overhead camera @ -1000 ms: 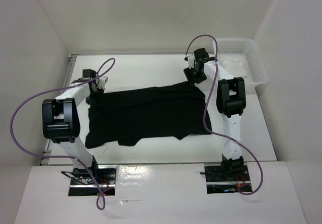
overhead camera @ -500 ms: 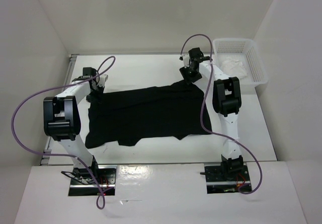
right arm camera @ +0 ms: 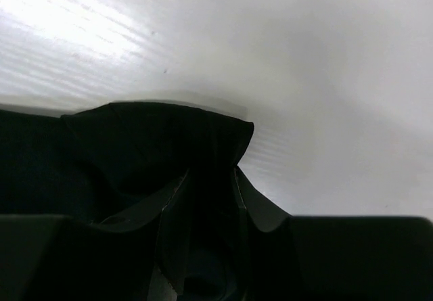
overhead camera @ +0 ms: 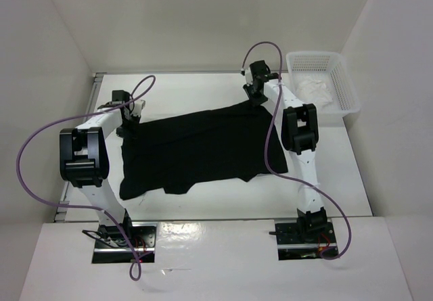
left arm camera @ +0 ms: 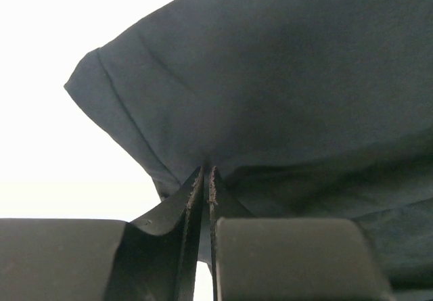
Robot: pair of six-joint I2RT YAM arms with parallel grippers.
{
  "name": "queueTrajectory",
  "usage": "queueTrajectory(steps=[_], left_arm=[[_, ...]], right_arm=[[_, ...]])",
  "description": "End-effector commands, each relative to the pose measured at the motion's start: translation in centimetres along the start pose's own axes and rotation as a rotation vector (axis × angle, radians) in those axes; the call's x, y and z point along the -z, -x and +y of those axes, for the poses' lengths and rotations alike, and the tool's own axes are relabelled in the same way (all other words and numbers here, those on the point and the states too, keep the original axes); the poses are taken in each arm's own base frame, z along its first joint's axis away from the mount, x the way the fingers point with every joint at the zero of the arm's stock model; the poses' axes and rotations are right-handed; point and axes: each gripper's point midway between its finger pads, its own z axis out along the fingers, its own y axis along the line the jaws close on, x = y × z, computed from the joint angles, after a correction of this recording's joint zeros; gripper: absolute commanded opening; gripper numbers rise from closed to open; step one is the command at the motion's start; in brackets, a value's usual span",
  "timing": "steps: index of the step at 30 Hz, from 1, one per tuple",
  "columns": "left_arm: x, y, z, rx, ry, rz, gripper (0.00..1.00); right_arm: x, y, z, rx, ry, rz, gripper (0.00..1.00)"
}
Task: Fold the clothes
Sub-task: Fold the tank top
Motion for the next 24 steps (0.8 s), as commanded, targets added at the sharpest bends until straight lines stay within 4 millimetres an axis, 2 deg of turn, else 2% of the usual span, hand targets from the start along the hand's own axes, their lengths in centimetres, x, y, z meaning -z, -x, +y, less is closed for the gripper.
queueTrajectory(steps=[1, 2, 3, 6, 7, 10, 12, 13, 14, 15, 19, 21, 22, 24], left_arm=[[0.2, 1.4, 0.7, 0.018, 0.02, -0.036, 0.13], [0.5, 1.8, 1.0, 0.031, 0.033, -0.051, 0.13], [0.5, 1.8, 1.0, 0.031, 0.033, -0.051, 0.14], [0.5, 2.0, 1.0, 0.04, 0.035, -0.06, 0.17], [0.5, 2.0, 0.9, 0.05, 0.035, -0.061, 0.17], [0.6, 2.6, 1.2, 0.06, 0.048, -0.078, 0.17], [1.6, 3.6, 2.0, 0.093, 0.075, -0.127, 0.18], [2.0, 4.0, 2.3, 0.104, 0.091, -0.146, 0.21], [2.3, 4.6, 3.2, 0.127, 0.113, -0.175, 0.27], [2.8, 5.0, 3.7, 0.151, 0.121, -0.193, 0.36], [3.2, 7.4, 3.4, 0.157, 0.078, -0.253, 0.57], [2.0, 7.5, 3.1, 0.165, 0.053, -0.229, 0.62], [1.9, 8.3, 3.1, 0.164, 0.044, -0.24, 0.63], [0.7, 8.2, 3.1, 0.164, 0.039, -0.217, 0.63]], right_arm=[[-0.6, 0.7, -2.4, -0.047, -0.095, -0.013, 0.34], [-1.0, 0.1, -2.4, -0.046, -0.101, 0.008, 0.34], [-0.7, 0.3, -3.3, -0.064, -0.123, 0.001, 0.34], [-1.0, 0.3, -3.4, -0.087, -0.135, 0.005, 0.34], [-0.8, 0.5, -4.2, -0.095, -0.152, 0.0, 0.35], [-0.5, 0.9, -4.3, -0.105, -0.154, -0.008, 0.35], [-0.3, 1.0, -4.3, -0.105, -0.154, -0.008, 0.35], [-0.1, 1.6, -4.1, -0.106, -0.134, -0.026, 0.35], [-0.1, 1.4, -3.8, -0.105, -0.121, -0.018, 0.35], [0.1, 1.6, -3.7, -0.105, -0.111, -0.02, 0.35], [0.1, 1.5, -3.1, -0.104, -0.076, -0.018, 0.35], [0.5, 1.9, -3.1, -0.104, -0.078, -0.027, 0.35], [0.5, 1.9, -3.0, -0.095, -0.067, -0.029, 0.35], [0.5, 2.1, -2.5, -0.087, -0.063, -0.03, 0.35]])
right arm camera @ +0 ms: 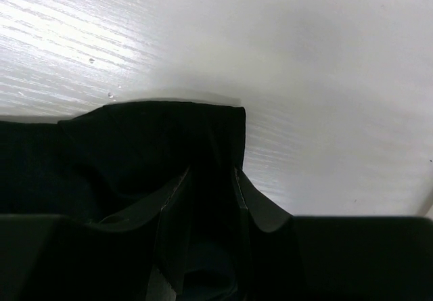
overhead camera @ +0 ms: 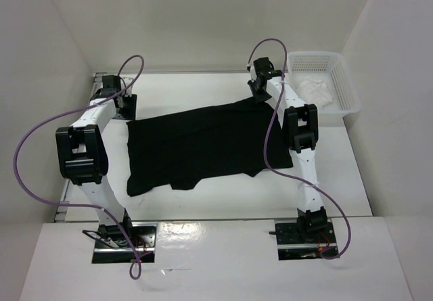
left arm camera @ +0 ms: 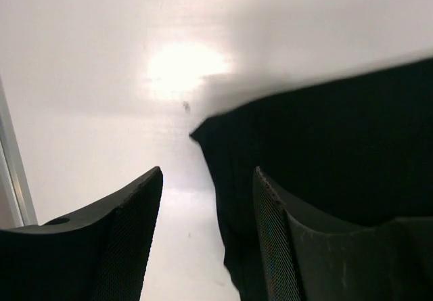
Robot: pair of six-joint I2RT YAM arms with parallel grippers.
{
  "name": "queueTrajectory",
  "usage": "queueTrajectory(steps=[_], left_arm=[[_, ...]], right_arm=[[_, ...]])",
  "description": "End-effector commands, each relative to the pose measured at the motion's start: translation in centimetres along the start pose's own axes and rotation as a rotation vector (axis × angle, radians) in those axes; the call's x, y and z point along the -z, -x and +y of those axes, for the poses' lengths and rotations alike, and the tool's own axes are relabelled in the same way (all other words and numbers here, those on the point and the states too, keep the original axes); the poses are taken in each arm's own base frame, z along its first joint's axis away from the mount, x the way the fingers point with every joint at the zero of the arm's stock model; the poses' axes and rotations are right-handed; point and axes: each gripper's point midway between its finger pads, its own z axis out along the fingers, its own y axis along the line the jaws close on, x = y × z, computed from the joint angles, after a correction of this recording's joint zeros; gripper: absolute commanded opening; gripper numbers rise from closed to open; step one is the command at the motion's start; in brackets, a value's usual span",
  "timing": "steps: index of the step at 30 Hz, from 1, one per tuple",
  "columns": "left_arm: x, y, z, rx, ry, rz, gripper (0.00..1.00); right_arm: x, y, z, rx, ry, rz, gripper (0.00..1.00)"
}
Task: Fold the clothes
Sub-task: Fold the tank top
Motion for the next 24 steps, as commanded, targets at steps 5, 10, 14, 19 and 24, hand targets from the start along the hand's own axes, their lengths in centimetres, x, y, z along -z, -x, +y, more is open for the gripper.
queueTrajectory(steps=[5, 10, 14, 19, 24], left_arm=[[-3.5, 0.9, -1.1, 0.01, -0.059, 0.01, 0.62], [-4.6, -0.5, -1.0, -0.002, -0.07, 0.052, 0.6], [-5.2, -1.1, -1.0, -0.012, -0.073, 0.072, 0.6], [-5.9, -1.5, -1.1, -0.012, -0.074, 0.081, 0.58], [-6.7, -2.0, -1.1, -0.021, -0.078, 0.099, 0.57]], right_arm=[[1.0, 0.7, 0.5, 0.008, 0.027, -0.015, 0.35], [1.2, 0.6, 0.4, 0.017, 0.026, -0.022, 0.35], [1.6, 1.0, 0.3, 0.016, 0.024, -0.031, 0.35], [1.6, 1.0, 0.3, 0.016, 0.024, -0.031, 0.35], [1.8, 1.3, 0.4, 0.025, 0.031, -0.042, 0.35]])
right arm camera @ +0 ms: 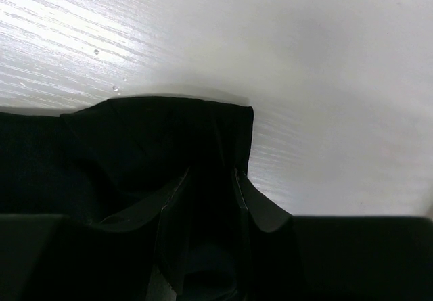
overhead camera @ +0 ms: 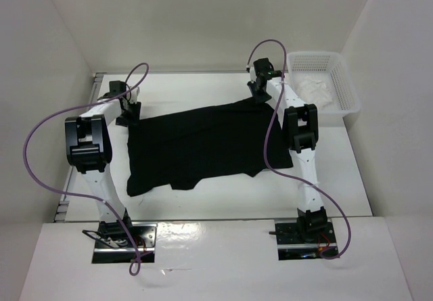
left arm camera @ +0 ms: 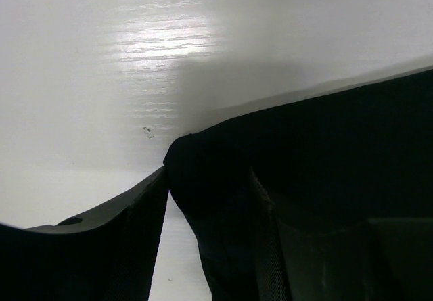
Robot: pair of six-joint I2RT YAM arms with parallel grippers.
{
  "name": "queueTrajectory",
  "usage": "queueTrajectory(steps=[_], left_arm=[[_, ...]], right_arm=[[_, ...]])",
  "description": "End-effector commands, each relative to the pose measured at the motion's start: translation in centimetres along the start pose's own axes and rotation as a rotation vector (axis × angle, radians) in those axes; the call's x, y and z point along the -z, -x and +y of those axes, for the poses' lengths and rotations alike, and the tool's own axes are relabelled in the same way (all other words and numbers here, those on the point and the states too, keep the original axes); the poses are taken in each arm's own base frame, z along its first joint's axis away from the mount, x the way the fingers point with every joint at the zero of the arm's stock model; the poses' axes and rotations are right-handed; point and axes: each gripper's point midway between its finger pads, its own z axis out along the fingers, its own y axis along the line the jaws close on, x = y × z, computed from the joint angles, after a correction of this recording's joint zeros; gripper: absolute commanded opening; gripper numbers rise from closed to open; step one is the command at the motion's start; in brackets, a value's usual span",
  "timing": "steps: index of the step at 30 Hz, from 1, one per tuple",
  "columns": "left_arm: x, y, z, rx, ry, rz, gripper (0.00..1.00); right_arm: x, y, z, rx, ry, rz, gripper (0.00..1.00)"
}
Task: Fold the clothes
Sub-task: Fold the tank top
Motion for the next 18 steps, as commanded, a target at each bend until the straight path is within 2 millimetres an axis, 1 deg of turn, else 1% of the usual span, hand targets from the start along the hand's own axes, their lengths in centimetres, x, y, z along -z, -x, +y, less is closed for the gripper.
queueTrajectory(steps=[1, 2, 3, 4, 5, 6, 7, 8, 9, 12, 13, 14, 16, 17, 18], left_arm=[[-1.2, 0.0, 0.3, -0.025, -0.006, 0.008, 0.57], [-1.2, 0.0, 0.3, -0.025, -0.006, 0.008, 0.57], [-1.2, -0.1, 0.7, -0.017, -0.002, 0.008, 0.57], [-1.2, -0.1, 0.7, -0.017, -0.002, 0.008, 0.57], [-0.7, 0.3, 0.7, -0.017, 0.0, -0.004, 0.6], [-0.7, 0.2, 1.1, -0.009, 0.005, -0.003, 0.6], [-0.7, 0.2, 1.2, -0.009, 0.005, -0.003, 0.62], [-0.7, 0.2, 1.2, -0.009, 0.005, -0.003, 0.62], [-0.7, 0.2, 1.2, -0.018, 0.005, -0.003, 0.62], [-1.1, 0.0, 1.0, -0.018, -0.006, 0.004, 0.62], [-1.5, -0.3, 0.7, -0.017, -0.02, 0.014, 0.62], [-1.5, -0.3, 0.7, -0.017, -0.02, 0.014, 0.62], [-1.4, -0.5, 0.5, -0.017, -0.031, 0.021, 0.62], [-1.4, -0.5, 0.5, -0.017, -0.031, 0.021, 0.62], [-1.4, -0.5, 0.5, -0.017, -0.031, 0.021, 0.62]], right_arm=[[2.0, 1.8, 0.0, 0.008, 0.009, -0.052, 0.35], [2.0, 1.8, 0.2, 0.008, 0.018, -0.054, 0.36], [2.2, 1.9, 0.1, 0.008, 0.019, -0.054, 0.36], [2.4, 2.3, 0.2, 0.008, 0.026, -0.064, 0.42], [2.4, 2.0, 0.2, 0.008, 0.028, -0.053, 0.46], [2.7, 2.5, 0.3, 0.008, 0.035, -0.068, 0.51], [3.0, 3.1, 0.2, 0.007, 0.032, -0.083, 0.62], [3.2, 3.1, 0.1, 0.007, 0.032, -0.081, 0.64], [3.5, 3.8, 0.1, 0.006, 0.038, -0.101, 0.65], [4.2, 4.8, -0.1, 0.005, 0.034, -0.122, 0.67], [3.6, 4.5, 0.0, 0.006, 0.037, -0.107, 0.67], [4.4, 5.7, -0.3, 0.004, 0.03, -0.141, 0.67], [3.5, 5.0, 0.1, 0.006, 0.045, -0.11, 0.67], [4.1, 6.0, 0.1, 0.006, 0.054, -0.138, 0.67], [4.0, 6.2, 0.1, 0.006, 0.054, -0.138, 0.67]])
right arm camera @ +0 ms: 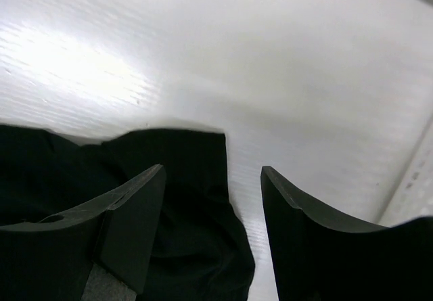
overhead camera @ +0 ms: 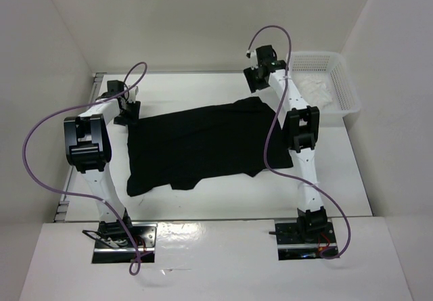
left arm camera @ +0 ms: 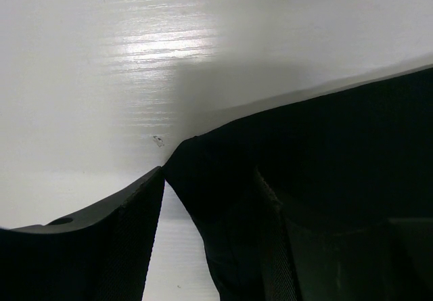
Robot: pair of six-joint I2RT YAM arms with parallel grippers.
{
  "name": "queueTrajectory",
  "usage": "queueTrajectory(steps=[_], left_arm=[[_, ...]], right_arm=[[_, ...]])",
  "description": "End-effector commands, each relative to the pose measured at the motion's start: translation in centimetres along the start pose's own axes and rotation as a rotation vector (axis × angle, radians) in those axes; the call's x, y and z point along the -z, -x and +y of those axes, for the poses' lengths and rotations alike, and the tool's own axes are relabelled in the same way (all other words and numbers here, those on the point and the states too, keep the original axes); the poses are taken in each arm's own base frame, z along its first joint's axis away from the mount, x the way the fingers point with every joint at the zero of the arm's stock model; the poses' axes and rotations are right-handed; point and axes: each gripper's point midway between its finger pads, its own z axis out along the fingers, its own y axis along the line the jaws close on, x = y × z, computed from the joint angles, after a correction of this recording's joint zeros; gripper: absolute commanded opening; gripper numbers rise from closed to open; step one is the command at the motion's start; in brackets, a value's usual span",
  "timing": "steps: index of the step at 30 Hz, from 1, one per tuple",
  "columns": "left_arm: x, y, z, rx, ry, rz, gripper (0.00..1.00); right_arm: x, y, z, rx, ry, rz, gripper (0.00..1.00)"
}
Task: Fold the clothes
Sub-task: Fold the tank top
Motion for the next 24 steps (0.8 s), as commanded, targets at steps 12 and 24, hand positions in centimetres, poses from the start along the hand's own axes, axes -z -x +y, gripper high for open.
queueTrajectory(steps=[12, 24], left_arm=[[-1.6, -1.9, -0.5, -0.006, -0.045, 0.058, 0.6], [-2.2, -2.6, -0.8, -0.013, -0.062, 0.094, 0.58]], right_arm=[[-1.3, -0.3, 1.3, 0.001, 0.064, 0.039, 0.67], [-2.6, -2.2, 1.8, 0.01, 0.085, 0.097, 0.67]])
